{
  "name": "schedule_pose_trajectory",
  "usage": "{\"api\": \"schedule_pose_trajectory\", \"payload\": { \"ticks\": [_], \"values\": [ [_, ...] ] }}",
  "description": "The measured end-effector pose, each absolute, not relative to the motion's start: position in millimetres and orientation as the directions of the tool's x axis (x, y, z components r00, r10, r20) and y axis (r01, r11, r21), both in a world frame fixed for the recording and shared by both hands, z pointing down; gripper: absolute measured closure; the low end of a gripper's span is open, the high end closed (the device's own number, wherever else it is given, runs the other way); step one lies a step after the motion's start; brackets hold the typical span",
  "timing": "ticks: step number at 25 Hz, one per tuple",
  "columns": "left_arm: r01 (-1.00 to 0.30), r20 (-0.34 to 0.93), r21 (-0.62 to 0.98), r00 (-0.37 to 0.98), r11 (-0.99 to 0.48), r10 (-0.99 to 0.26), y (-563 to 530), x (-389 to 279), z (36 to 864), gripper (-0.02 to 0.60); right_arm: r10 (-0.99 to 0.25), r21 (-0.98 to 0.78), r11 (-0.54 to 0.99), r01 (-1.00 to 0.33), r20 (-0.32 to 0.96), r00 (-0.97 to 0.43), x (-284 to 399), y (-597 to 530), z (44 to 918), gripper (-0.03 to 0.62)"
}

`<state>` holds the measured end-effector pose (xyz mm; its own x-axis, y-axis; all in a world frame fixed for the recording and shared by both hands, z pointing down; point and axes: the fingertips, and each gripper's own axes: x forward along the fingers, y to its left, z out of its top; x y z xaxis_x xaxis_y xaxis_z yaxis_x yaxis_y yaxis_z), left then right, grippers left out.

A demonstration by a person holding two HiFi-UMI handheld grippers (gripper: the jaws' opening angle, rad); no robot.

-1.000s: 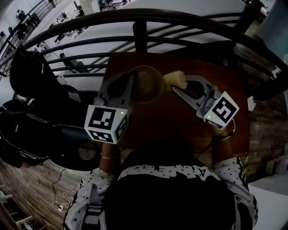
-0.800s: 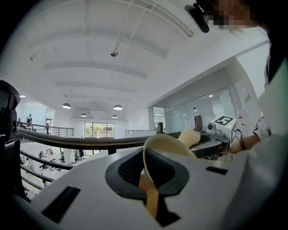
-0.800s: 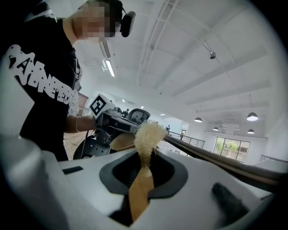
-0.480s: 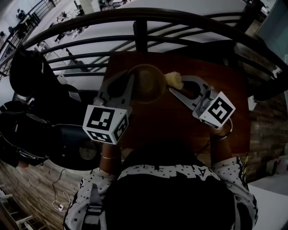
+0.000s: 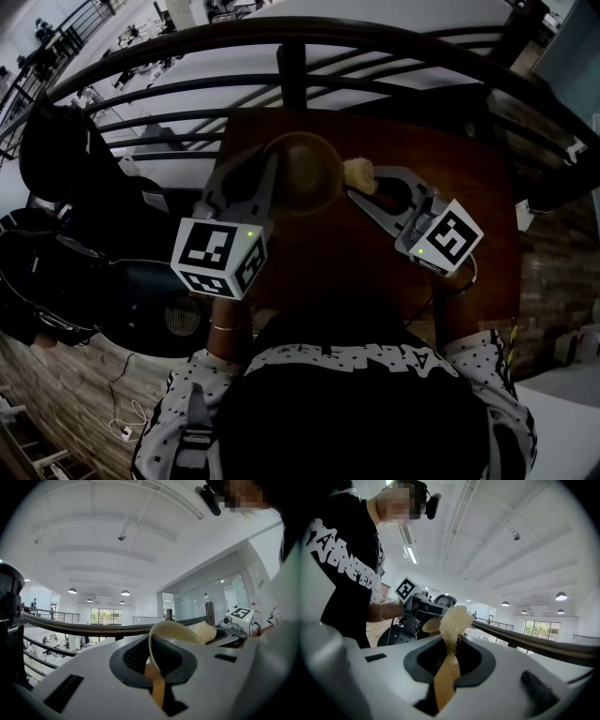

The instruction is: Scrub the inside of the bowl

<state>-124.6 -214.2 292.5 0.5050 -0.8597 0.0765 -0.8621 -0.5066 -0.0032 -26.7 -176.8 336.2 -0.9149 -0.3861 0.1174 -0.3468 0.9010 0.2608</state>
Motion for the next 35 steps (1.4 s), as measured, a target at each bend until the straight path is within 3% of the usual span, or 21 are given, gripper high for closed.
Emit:
{"api": "schedule_pose_trajectory", "payload": {
  "ticks": [19, 35],
  "values": [
    [-0.877, 0.045, 0.025, 0.481, -0.48, -0.875, -217, -125, 285, 0.557, -0.381, 0.155, 0.916, -0.37, 0.048, -0.923, -40, -164, 341, 0.534],
    [-0.874, 0.022, 0.042, 0.486, -0.485, -0.874, -220, -121, 278, 0.557, -0.324, 0.204, 0.932, -0.298, 0.105, -0.94, -58, -152, 353, 0.534]
  ]
}}
